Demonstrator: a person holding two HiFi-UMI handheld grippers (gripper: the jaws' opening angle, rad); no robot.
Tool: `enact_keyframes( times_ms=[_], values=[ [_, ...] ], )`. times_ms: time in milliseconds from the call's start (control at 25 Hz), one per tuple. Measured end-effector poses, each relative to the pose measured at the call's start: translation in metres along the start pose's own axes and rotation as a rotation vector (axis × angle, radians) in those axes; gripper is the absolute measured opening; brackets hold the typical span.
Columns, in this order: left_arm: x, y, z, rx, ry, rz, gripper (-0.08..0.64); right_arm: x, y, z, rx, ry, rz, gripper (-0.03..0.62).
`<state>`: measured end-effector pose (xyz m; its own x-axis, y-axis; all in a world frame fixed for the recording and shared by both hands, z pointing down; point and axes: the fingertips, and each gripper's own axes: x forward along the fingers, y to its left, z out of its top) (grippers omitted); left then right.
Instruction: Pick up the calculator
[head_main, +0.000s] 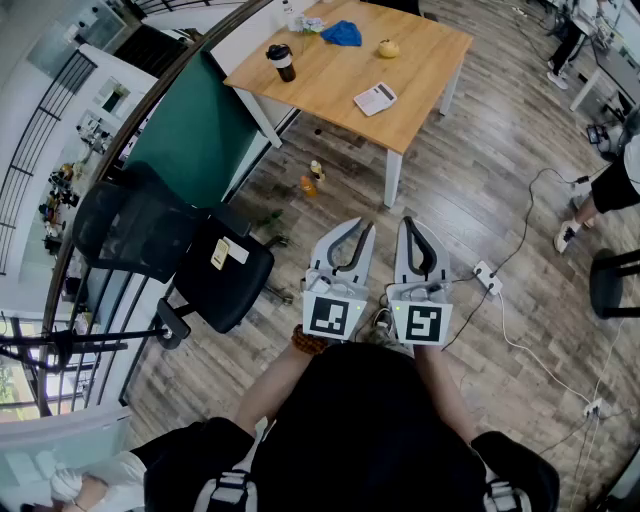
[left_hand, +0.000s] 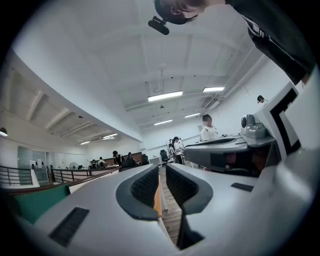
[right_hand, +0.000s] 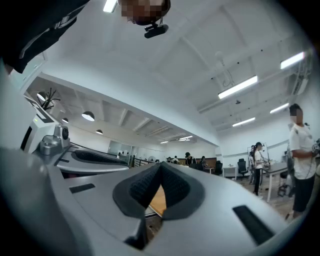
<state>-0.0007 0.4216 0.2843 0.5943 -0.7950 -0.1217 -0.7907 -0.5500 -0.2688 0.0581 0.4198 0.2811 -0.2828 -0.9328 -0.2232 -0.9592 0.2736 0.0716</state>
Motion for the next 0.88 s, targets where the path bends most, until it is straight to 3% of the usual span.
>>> enact_keyframes(
  times_ms=[160,400,640,880],
  values=[
    [0.019,-0.01,-0.001,0.012,0.008,0.006,0.066,0.002,-0.021,-0.005,0.028,0.017,0.019,0.005],
    [0.029,-0.01,-0.004,-0.02,0.02,0.054,0.066,0.006,-0.019,-0.015,0.089,0.025,0.166,0.005],
    [0.03,0.002,-0.02,-0.045,0.058,0.103,0.066,0.018,-0.011,-0.034,0.108,0.077,0.206,0.005],
    [0.052,0.012,-0.05,-0.11,0.083,0.106,0.066,0.037,-0.03,-0.058,0.069,0.146,0.187,0.005]
  ],
)
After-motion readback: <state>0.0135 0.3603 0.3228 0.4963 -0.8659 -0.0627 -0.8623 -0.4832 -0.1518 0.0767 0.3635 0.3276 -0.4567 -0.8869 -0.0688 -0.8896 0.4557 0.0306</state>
